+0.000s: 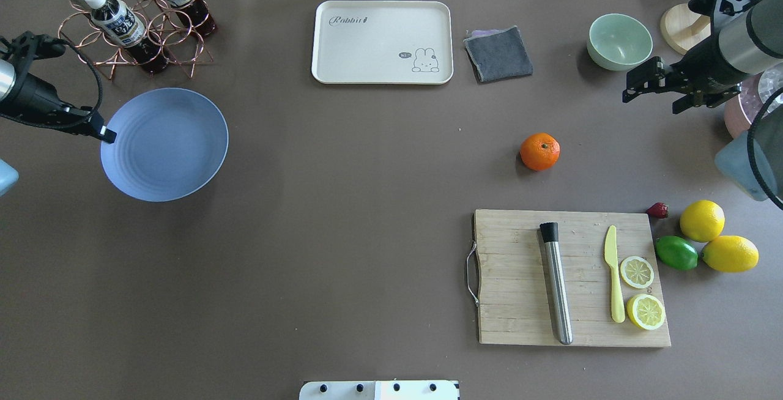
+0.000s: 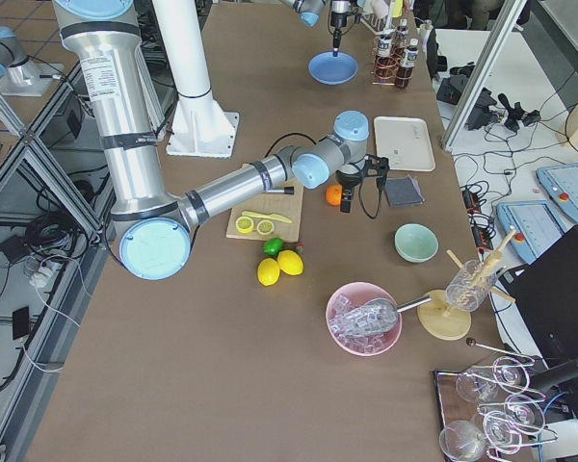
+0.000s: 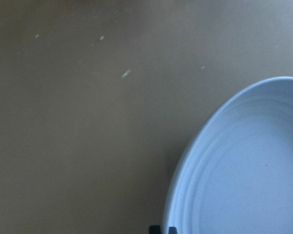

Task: Pick orange to plate
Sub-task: 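Move the left gripper toward the blue plate while the right gripper approaches the orange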

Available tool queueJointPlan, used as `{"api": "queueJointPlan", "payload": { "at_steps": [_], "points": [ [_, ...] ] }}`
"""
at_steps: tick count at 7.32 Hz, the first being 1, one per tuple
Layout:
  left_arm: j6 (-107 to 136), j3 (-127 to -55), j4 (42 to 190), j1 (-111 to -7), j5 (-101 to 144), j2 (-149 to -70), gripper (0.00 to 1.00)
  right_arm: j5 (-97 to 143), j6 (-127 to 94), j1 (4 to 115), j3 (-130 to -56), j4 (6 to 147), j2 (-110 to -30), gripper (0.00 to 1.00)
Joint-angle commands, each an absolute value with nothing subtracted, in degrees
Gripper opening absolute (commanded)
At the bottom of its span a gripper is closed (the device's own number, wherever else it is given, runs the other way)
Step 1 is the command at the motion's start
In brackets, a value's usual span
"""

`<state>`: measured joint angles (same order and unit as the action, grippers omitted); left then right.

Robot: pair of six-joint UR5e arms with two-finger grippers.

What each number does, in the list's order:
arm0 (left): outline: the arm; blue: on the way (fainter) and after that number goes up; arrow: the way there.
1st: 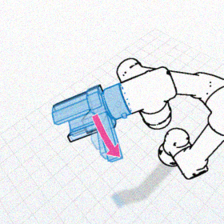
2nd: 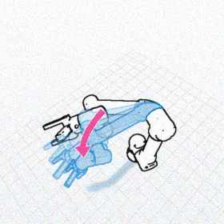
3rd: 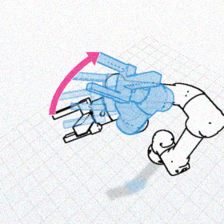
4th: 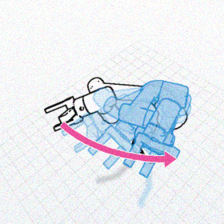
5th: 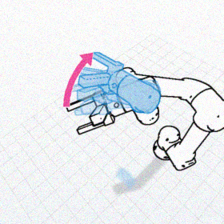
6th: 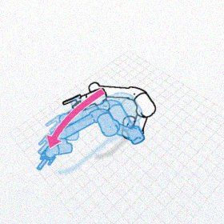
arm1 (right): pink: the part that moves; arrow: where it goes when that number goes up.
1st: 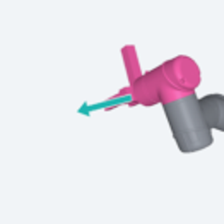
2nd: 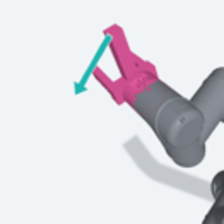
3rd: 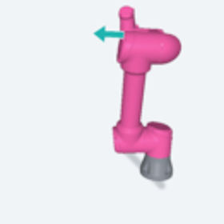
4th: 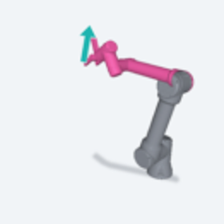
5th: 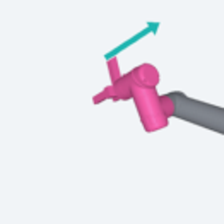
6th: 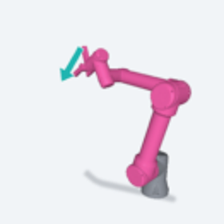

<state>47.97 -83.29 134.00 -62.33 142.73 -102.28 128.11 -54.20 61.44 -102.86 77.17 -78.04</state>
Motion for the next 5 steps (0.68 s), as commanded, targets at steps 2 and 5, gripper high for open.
{"api": "queueJointPlan", "payload": {
  "at_steps": [2,5],
  "points": [
    [64.9,-89.0,133.9,-55.1,136.8,-108.8,0.00,122.5,-55.2,54.7,-102.2,77.2,-74.3,1.00],
    [75.0,-89.0,132.7,-45.0,126.2,-115.8,0.00,116.8,-55.2,49.1,-98.3,77.3,-70.4,1.00]
  ]
}}
